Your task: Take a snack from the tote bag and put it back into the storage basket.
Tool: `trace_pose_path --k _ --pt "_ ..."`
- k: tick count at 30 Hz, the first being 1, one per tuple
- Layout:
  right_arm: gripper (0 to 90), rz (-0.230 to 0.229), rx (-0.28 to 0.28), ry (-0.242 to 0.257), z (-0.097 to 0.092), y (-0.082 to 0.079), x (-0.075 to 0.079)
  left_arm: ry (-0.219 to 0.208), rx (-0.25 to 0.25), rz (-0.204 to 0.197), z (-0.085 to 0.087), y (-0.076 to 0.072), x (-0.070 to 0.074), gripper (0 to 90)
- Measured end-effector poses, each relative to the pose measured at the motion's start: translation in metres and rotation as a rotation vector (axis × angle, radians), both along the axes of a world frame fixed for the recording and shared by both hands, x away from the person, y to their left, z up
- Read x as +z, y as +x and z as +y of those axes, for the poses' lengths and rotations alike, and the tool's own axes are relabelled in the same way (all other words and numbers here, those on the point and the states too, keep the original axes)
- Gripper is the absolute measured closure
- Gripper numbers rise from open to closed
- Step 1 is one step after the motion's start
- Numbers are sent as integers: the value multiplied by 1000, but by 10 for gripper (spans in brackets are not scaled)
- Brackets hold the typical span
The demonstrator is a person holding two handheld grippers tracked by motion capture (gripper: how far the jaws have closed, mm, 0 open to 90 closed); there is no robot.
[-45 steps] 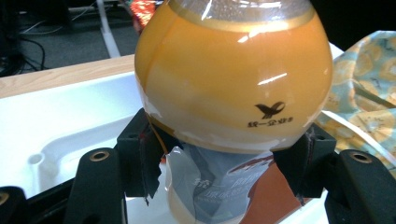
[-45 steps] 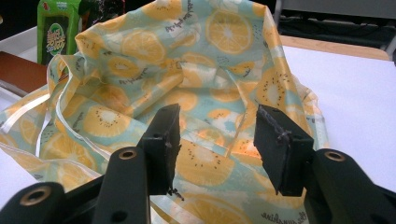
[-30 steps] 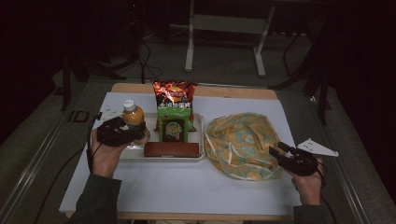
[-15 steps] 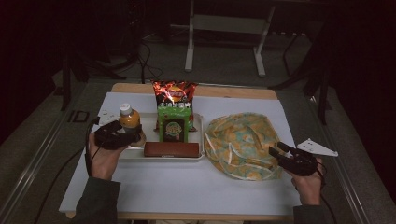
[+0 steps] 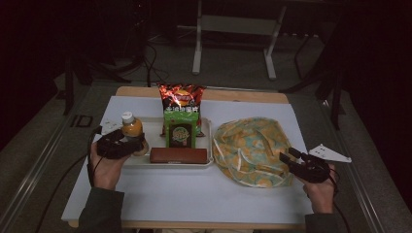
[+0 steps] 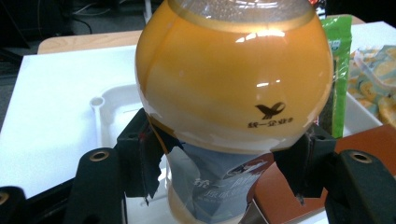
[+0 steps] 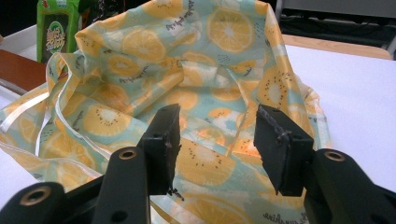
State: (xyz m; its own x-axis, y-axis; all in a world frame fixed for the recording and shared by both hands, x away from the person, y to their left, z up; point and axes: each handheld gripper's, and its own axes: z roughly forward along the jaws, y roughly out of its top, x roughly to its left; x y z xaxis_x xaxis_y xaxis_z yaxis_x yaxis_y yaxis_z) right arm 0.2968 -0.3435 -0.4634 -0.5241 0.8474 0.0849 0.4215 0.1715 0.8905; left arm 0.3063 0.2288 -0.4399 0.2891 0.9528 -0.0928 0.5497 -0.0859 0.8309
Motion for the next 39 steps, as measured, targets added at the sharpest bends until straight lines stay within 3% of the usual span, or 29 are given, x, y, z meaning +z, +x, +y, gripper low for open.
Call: trace_pose_path --k 39 --pt "505 0 6 -1 1 0 -1 18 25 49 -2 -4 -32 373"
